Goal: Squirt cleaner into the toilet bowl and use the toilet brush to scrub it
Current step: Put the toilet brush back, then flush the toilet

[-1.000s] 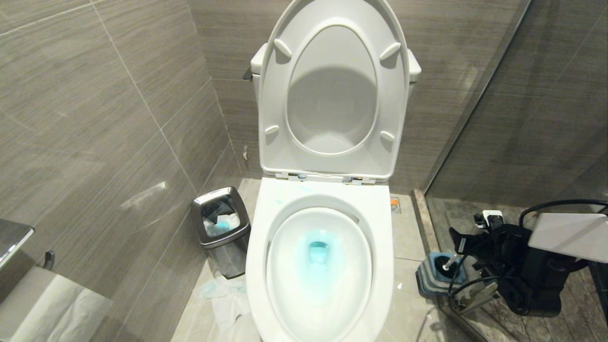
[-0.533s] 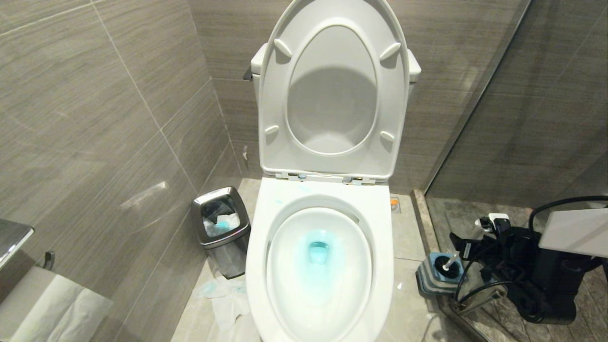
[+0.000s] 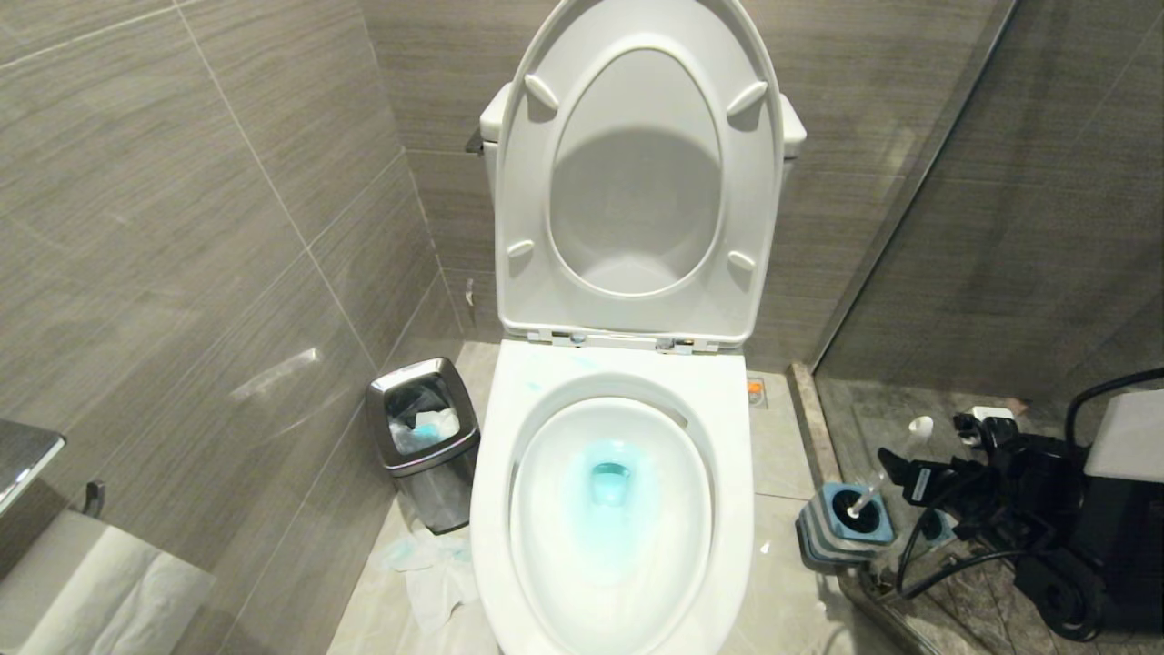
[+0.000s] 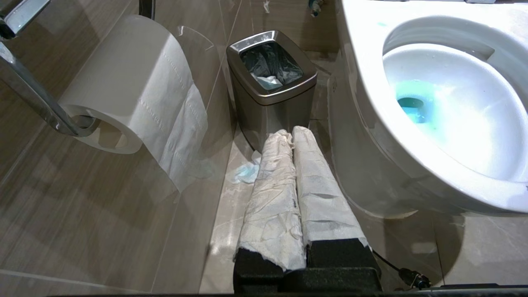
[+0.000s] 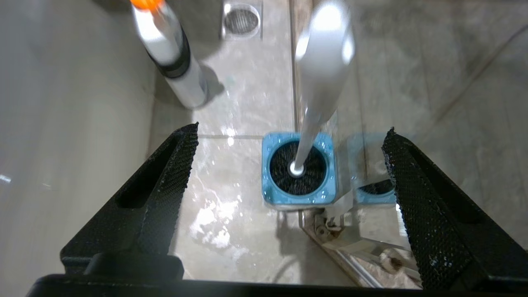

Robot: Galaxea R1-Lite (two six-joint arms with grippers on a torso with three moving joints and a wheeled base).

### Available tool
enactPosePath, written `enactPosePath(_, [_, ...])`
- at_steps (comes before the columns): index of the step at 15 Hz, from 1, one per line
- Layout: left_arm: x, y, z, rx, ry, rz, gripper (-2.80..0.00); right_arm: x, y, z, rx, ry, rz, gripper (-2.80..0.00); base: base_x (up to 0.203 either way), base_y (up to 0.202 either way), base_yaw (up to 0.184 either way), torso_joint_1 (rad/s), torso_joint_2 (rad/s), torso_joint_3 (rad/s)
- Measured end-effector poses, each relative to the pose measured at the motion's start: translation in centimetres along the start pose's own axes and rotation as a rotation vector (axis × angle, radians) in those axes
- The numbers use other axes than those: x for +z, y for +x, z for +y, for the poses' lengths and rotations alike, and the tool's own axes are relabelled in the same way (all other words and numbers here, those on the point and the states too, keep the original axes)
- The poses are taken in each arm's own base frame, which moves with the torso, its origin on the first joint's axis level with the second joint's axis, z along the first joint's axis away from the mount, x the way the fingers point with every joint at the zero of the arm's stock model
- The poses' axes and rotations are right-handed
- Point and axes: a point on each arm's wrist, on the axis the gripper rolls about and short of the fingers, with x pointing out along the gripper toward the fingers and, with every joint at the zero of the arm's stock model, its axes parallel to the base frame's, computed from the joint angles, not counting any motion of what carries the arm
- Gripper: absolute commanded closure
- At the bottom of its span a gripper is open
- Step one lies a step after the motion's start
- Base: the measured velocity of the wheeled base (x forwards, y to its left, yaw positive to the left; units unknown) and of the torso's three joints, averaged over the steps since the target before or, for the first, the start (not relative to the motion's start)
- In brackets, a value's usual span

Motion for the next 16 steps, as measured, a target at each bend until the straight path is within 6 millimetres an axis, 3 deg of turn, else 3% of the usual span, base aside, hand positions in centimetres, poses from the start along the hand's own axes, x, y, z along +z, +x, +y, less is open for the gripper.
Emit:
enactPosePath(1, [0.0,0.0,0.0,0.0,0.0,0.0,0.0,0.7,-1.0,0.1,0.01,0.0,-0.009,-2.8,0.0,0.0,0.0,0.0,0.0,0.0])
enactPosePath(2, [0.0,0.0,0.0,0.0,0.0,0.001,0.0,1.1,-2.0,0.1,0.022,0.0,-0.012,0.0,0.0,0.0,0.0,0.0,0.0,0.0])
enactPosePath(4, [0.0,0.0,0.0,0.0,0.0,-0.001,0.0,1.8,-3.9,0.3,0.044,-0.002,-0.013,0.0,0.0,0.0,0.0,0.0,0.0,0.0])
enactPosePath(16, [0.0,0.0,0.0,0.0,-0.001,0.001,0.0,5.6,-11.1,0.4,0.054,-0.024,-0.145,0.0,0.0,0.0,0.0,0.0,0.0,0.0])
